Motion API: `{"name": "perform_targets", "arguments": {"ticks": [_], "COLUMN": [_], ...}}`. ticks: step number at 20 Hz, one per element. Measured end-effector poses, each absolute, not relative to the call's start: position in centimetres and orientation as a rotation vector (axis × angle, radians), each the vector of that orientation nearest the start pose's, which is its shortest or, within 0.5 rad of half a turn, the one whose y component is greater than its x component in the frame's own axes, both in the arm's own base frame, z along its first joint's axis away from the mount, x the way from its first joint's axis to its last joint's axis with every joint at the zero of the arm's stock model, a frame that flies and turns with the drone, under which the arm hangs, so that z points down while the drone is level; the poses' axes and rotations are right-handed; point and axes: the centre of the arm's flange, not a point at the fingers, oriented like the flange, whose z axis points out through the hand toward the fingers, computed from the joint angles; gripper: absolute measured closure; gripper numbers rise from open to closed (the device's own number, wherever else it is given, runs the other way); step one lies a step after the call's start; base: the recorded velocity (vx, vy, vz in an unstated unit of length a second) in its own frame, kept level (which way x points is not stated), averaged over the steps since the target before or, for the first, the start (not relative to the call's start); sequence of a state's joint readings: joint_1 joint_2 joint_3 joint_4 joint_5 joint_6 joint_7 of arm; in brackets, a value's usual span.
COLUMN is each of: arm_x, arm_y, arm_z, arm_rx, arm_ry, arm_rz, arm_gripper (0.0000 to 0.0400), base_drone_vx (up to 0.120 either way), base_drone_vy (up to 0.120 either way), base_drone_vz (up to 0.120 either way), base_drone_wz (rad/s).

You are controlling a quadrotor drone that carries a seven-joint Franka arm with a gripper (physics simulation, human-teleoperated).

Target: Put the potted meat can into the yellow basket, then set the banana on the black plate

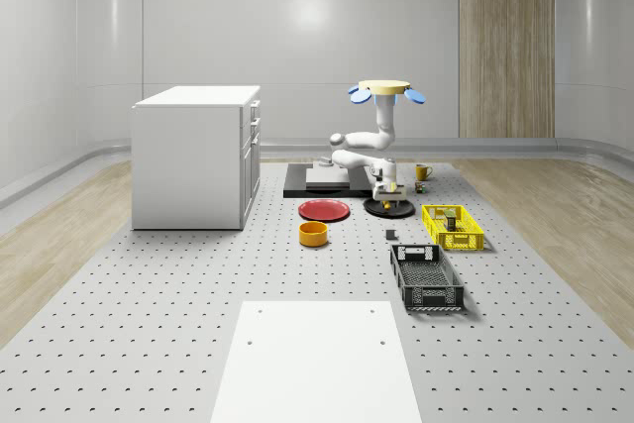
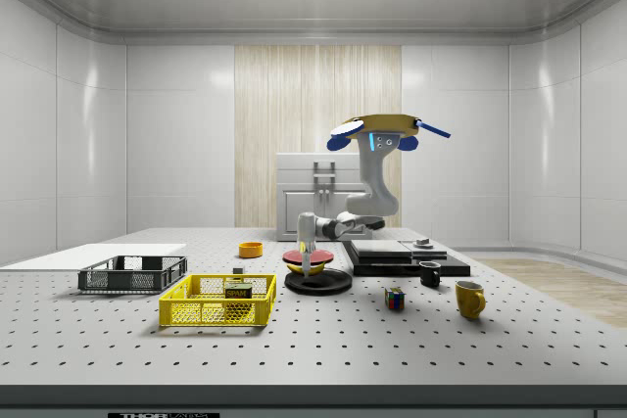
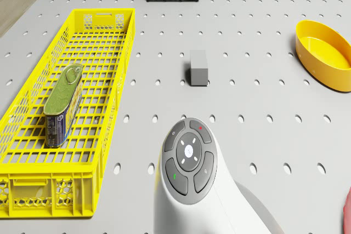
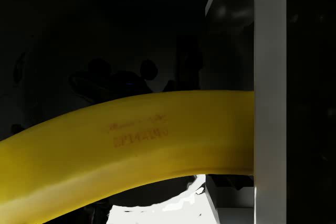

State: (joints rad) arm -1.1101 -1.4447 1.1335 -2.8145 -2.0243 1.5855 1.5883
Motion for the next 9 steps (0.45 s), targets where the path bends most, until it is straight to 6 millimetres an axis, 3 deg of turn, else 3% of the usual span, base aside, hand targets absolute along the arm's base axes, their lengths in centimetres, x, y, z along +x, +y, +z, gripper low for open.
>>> {"name": "perform_targets", "arguments": {"ticks": [9], "arm_x": [30.7], "arm_y": [1.8], "arm_z": [52.7], "arm_rx": [0.000], "arm_ry": [-0.002], "arm_rz": [0.783], "arm_gripper": [0.0004], "base_drone_vx": [0.000], "base_drone_vy": [0.000], "base_drone_vz": [0.000], "base_drone_wz": [0.000]}}
